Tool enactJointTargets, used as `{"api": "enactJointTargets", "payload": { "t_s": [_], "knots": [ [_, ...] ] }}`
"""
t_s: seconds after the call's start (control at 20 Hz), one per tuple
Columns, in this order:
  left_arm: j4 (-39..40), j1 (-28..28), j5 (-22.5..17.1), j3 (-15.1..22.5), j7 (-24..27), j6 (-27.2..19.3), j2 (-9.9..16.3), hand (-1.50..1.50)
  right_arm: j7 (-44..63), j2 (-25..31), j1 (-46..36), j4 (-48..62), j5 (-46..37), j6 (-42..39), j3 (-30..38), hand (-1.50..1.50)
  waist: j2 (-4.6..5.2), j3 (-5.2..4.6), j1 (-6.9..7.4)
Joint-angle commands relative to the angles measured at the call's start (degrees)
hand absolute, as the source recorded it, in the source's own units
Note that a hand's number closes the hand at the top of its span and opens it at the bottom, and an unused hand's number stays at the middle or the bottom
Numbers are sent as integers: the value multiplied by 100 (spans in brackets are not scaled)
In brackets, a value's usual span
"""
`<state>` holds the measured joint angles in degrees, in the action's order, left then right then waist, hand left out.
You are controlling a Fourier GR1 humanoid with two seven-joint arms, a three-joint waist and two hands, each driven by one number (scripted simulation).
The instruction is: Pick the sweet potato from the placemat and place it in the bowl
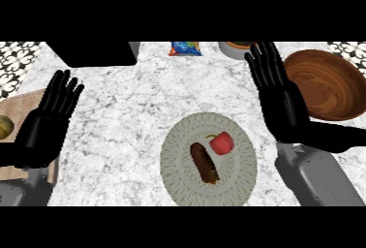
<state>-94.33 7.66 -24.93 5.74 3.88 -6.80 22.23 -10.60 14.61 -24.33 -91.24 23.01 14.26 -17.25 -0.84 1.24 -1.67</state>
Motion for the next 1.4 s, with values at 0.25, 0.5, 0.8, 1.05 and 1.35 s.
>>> {"api": "enactJointTargets", "payload": {
  "t_s": [0.25,0.5,0.8,1.05,1.35],
  "knots": [
    [277,69,-127,-377,-122,7,138,0,1688,240,-22,1088,-2340,1112,-1859,-150,60,-181,280],
    [285,-85,-291,-288,-351,111,90,0,2428,882,61,1898,-4253,2579,-1819,-150,34,-165,138],
    [178,-92,-314,-328,-469,147,132,0,4318,812,-744,2085,-6347,2275,-2587,-150,7,-151,154],
    [286,-6,-184,-219,-296,61,-56,0,5980,589,-1730,2275,-6172,-316,-2876,-150,-3,-175,221],
    [315,-15,-216,-143,-336,213,-38,0,7398,-146,-1885,2878,-5143,-2855,-3130,-150,58,-182,384]
  ]
}}
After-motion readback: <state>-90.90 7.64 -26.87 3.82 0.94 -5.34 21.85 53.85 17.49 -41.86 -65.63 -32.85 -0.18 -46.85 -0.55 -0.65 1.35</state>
